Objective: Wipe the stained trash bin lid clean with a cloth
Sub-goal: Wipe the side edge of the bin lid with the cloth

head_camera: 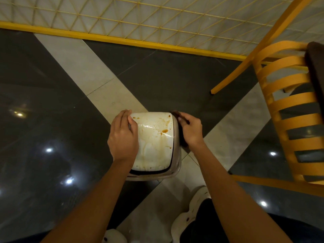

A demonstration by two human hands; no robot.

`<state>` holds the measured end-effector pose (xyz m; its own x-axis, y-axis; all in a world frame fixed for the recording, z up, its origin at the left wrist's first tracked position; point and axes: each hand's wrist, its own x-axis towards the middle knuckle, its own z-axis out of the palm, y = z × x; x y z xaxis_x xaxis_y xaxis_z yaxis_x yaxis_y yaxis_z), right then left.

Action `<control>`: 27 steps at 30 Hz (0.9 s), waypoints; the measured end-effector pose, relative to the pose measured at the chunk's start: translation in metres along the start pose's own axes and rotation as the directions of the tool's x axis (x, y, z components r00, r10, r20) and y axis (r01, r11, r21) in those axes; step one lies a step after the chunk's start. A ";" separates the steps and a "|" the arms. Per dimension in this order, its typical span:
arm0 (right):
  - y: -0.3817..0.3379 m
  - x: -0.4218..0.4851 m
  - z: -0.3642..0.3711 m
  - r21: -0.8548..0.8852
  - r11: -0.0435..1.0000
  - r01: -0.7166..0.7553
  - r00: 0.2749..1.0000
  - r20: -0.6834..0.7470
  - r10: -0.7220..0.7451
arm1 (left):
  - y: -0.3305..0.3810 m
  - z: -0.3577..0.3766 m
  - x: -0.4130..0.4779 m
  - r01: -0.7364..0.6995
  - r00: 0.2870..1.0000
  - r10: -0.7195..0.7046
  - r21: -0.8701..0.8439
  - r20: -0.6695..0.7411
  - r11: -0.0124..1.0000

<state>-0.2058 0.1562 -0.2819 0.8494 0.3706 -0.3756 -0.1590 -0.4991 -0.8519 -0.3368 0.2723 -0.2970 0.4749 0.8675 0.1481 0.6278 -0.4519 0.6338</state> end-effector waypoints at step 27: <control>0.032 -0.047 -0.002 0.113 0.993 0.045 0.992 -0.120 -0.032 | 0.001 0.000 -0.001 -0.021 1.000 0.021 0.007 -0.014 1.000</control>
<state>-0.2497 0.1213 -0.2902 0.9083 0.2897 -0.3018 -0.1758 -0.3903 -0.9037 -0.3371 0.2711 -0.2963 0.4792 0.8608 0.1717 0.6222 -0.4711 0.6252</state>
